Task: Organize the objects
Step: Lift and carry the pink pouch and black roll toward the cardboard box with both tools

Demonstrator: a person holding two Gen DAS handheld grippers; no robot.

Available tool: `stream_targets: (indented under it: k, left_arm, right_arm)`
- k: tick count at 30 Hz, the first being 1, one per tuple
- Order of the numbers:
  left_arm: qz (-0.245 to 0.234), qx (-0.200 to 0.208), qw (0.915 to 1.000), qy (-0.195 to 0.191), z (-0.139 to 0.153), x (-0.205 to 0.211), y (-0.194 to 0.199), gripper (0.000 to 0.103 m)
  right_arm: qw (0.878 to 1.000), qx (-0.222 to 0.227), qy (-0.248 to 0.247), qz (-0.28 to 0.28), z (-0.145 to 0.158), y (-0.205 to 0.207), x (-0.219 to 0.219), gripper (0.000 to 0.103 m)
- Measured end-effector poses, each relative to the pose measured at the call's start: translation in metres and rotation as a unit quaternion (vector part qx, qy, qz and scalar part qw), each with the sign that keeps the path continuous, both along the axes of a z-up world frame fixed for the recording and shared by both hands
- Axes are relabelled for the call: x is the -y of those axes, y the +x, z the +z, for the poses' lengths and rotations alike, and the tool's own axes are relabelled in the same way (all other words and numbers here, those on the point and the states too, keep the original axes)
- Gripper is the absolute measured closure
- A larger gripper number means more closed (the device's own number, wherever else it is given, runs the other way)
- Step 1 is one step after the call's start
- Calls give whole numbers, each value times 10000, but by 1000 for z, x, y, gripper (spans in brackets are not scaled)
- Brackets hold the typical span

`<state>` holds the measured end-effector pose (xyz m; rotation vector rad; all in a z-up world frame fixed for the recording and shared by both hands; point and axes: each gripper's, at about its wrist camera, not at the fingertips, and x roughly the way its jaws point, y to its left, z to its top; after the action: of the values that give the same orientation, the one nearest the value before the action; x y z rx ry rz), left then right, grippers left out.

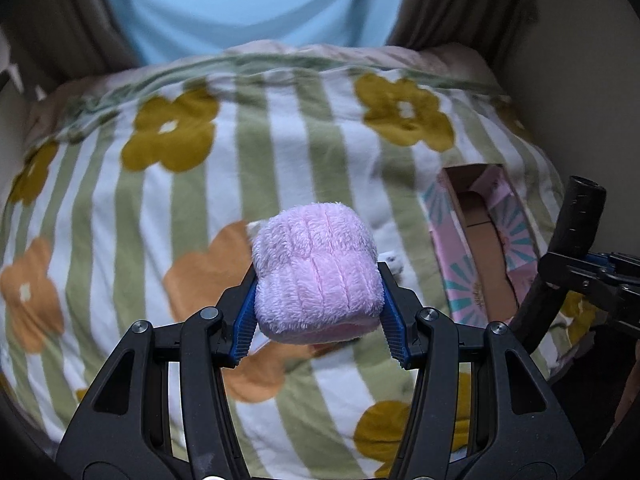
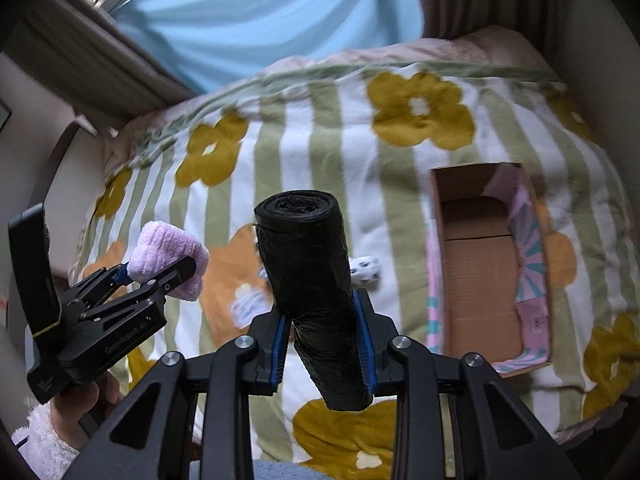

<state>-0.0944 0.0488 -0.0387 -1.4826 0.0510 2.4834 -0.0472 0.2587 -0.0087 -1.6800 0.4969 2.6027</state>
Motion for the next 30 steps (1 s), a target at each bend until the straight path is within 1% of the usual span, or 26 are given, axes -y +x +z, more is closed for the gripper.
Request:
stream_targets:
  k: [5, 9, 15, 19, 24, 30]
  left_arm:
    - [-412, -90, 9991, 85, 8, -46, -16, 53]
    - [-830, -110, 9964, 160, 10, -94, -29, 53]
    - [-1298, -61, 9913, 222, 3, -166, -49, 53]
    - [-1540, -6, 9878, 220, -7, -209, -63, 53]
    - [-1816, 76, 9832, 162, -29, -260, -87, 53]
    - [-2034, 234, 9788, 44, -74, -308, -115, 53]
  right_arm:
    - [9990, -34, 103, -423, 7, 12, -42, 75]
    - [9968, -39, 233, -761, 7, 23, -76, 75]
    - [9933, 90, 172, -1139, -9, 28, -123, 75]
    - [9910, 253, 96, -1314, -30, 25, -150, 75]
    - [9890, 579, -36, -1358, -69, 15, -175, 75]
    - [9865, 1035, -233, -1248, -124, 0, -191, 75]
